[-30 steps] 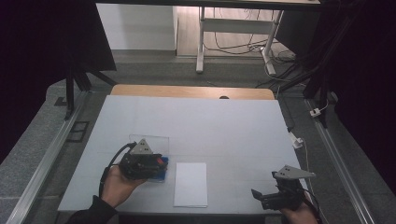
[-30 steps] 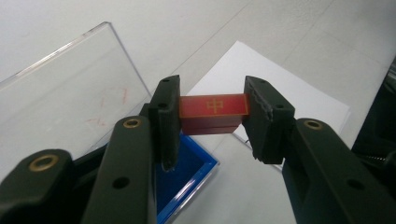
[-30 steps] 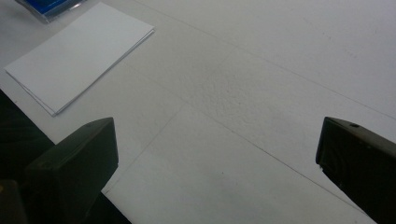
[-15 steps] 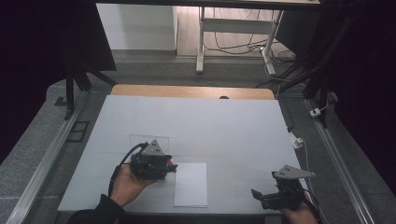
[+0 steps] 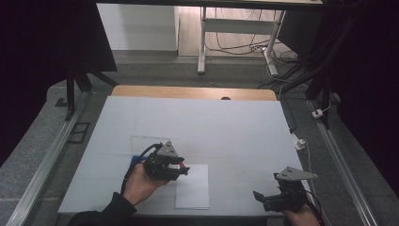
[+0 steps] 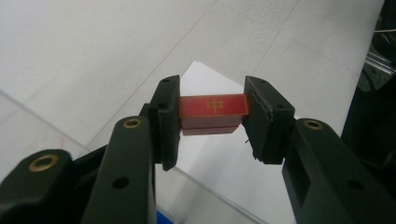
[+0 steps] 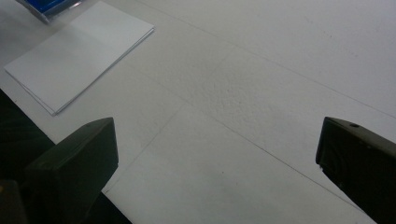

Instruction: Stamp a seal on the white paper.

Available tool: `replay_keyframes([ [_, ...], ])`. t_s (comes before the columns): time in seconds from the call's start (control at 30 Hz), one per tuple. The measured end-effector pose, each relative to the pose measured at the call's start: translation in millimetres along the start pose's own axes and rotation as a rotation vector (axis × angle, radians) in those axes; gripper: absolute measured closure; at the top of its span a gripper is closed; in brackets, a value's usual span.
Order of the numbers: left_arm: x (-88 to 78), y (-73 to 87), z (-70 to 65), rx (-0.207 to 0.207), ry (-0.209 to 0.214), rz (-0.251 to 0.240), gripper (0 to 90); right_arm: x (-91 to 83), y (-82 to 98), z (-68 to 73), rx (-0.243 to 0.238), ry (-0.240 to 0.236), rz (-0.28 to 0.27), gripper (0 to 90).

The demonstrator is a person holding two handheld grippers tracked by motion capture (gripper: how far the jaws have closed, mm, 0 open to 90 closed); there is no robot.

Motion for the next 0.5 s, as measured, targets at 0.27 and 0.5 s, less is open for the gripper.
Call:
replay_keyframes([
  [0.27,12.6,-1.5,-9.1,0.026,0.020,0.020,58.1,0.0,0.1,-0.1,-0.001,0.003,0.001,0.0],
  [0.5,21.7,-0.3,-14.6,0.039,0.034,0.036,58.0,0.0,0.1,0.0,-0.002,0.002,0.002,0.0],
])
Point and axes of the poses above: each handheld gripper's, and its own axes: x roughly forward along the jaws, y roughly out of its underside, z roughly to its left, the point moved 9 cm from there along x, roughly forward along the jaws, and after that the axes turned 7 degrees about -z, right-handed, at the moved point
